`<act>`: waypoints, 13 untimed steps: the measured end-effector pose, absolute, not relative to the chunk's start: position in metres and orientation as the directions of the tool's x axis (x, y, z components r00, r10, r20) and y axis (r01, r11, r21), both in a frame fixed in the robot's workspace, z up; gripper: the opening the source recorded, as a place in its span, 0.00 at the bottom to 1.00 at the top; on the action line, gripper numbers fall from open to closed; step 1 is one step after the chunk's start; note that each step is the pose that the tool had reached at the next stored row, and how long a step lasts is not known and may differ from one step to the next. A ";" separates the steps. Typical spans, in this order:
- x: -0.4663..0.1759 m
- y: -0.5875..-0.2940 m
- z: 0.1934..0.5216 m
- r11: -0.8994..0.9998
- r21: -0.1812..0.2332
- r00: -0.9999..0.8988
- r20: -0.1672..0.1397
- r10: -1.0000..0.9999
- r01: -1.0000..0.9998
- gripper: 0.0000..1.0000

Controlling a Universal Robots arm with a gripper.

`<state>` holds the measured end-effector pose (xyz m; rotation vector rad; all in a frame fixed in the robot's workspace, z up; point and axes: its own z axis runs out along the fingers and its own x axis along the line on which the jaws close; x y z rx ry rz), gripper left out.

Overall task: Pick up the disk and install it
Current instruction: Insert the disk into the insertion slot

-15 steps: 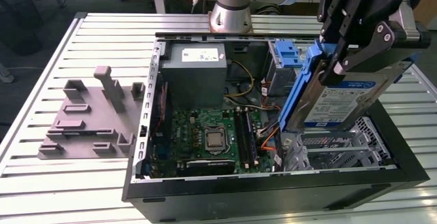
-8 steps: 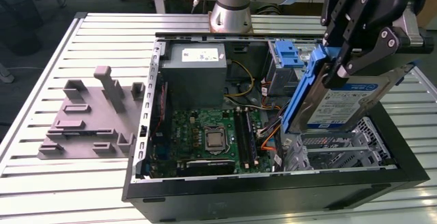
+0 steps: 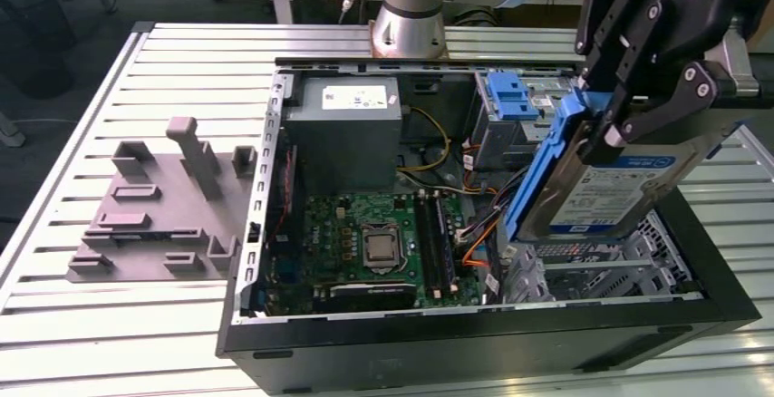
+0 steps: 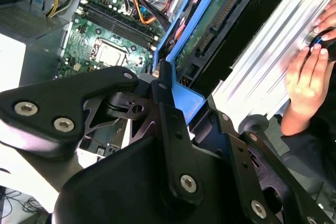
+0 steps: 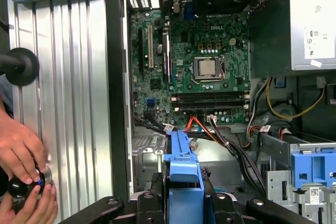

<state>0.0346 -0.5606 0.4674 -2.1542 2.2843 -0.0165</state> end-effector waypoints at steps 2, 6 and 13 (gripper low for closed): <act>0.038 -0.561 0.466 0.059 -0.009 -0.059 0.006 -0.998 -0.998 0.36; 0.041 -0.563 0.464 0.059 -0.009 -0.059 0.006 -0.998 -0.998 0.36; 0.045 -0.566 0.461 0.059 -0.009 -0.059 0.006 -0.998 -0.998 0.36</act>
